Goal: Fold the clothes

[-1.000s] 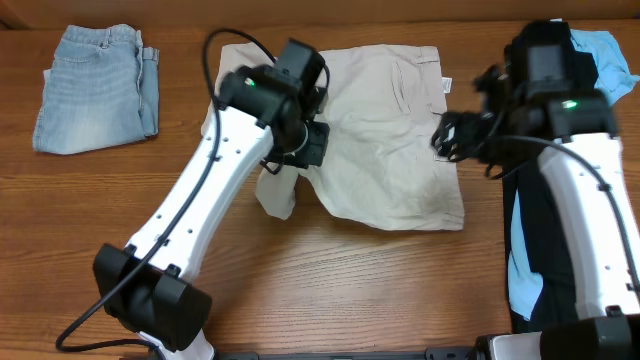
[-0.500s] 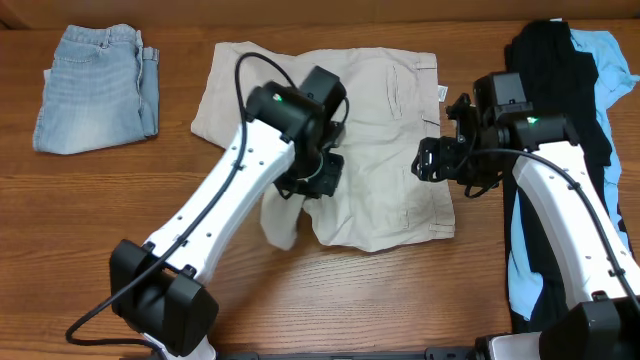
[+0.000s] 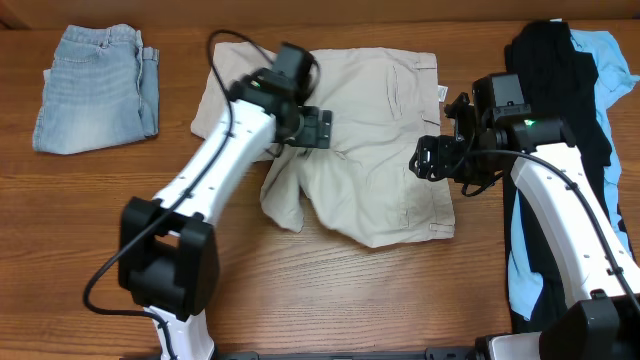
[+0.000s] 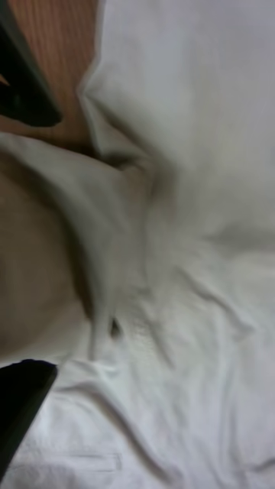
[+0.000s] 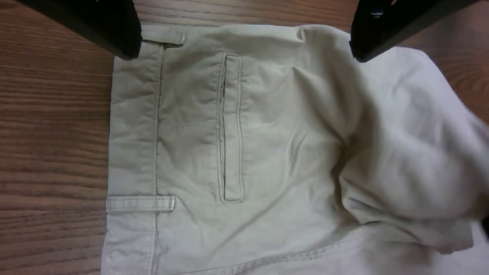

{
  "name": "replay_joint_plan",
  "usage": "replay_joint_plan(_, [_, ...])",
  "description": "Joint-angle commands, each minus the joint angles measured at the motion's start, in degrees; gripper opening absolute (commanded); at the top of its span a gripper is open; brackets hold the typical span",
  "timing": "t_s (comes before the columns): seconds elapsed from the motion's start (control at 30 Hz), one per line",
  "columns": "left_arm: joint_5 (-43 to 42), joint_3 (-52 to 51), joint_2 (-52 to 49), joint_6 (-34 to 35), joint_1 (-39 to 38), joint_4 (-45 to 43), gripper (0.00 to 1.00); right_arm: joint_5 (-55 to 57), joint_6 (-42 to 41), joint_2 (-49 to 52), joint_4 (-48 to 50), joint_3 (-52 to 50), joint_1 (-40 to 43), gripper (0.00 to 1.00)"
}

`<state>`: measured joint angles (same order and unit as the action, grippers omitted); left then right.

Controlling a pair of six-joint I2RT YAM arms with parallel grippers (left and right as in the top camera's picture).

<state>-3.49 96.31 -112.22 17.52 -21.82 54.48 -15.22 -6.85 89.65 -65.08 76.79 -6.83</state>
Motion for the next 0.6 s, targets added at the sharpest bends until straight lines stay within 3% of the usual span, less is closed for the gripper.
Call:
replay_joint_plan(0.0, [-9.99,4.74,0.50,2.38,2.12,8.61,1.00,-0.52,-0.44,-0.11,0.96,-0.13,0.02,0.91])
replay_joint_plan(0.1, [-11.45,4.68,0.48,0.35,1.16,16.24,0.94,-0.50,-0.44,-0.11,1.86,-0.13,0.02,0.91])
replay_joint_plan(0.27, [-6.16,4.66,1.64,-0.46,-3.58,22.93,0.91,-0.50,-0.39,-0.11,1.86,-0.13,0.02,0.91])
replay_joint_plan(0.57, [1.16,1.51,12.79,10.62,-7.02,23.52,0.85,-0.28,-0.17,-0.11,0.68,-0.13,0.02,0.92])
